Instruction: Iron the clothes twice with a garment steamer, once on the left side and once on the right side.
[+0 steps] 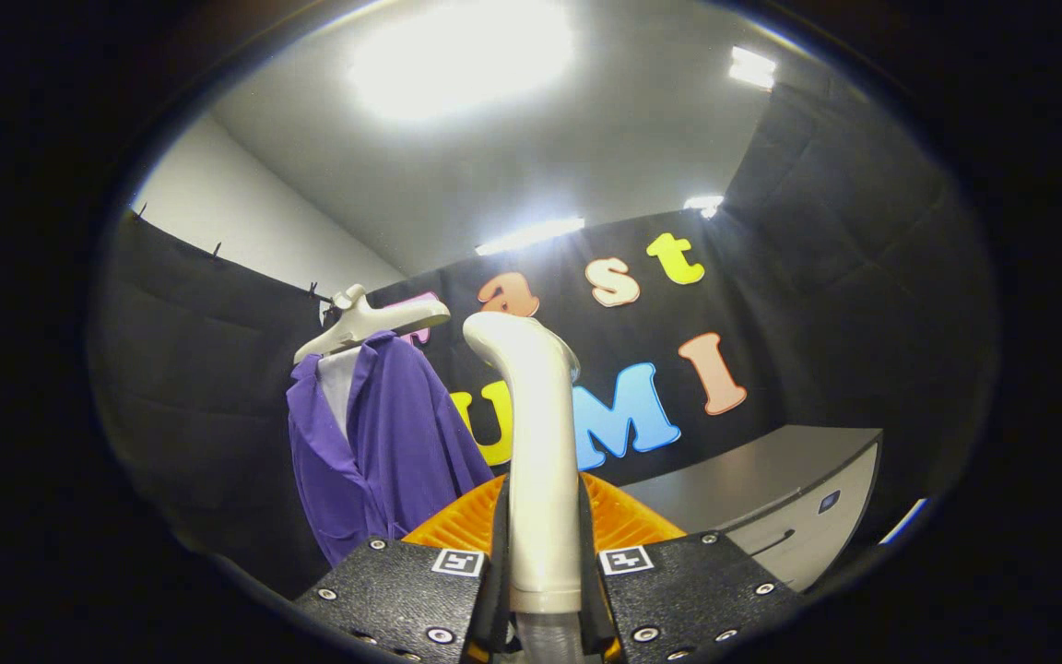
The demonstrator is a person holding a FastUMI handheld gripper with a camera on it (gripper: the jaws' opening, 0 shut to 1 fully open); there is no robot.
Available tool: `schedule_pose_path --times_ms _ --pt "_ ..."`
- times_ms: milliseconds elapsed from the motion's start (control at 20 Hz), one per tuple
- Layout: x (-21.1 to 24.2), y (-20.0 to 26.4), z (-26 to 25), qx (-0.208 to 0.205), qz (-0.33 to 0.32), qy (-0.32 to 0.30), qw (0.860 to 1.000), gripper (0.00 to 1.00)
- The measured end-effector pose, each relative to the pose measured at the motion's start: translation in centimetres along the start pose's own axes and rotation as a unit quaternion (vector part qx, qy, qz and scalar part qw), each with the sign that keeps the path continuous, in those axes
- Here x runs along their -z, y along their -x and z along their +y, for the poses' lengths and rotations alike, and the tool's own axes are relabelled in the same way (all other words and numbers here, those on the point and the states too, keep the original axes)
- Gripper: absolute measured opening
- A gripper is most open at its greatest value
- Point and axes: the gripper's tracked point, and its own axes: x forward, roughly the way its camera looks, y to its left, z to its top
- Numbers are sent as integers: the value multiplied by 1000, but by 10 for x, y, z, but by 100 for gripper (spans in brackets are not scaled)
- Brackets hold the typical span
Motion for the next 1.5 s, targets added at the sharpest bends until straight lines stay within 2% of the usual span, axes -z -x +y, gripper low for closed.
schedule_pose_path --times_ms 200,750,1200,1500 --pt "-19 -12 34 -24 -21 15 999 31" --pt "-31 -83 110 -78 -1 37 996 31" --pt "12 -118 149 -103 47 91 989 31" --pt "44 -106 163 -116 71 111 984 32"
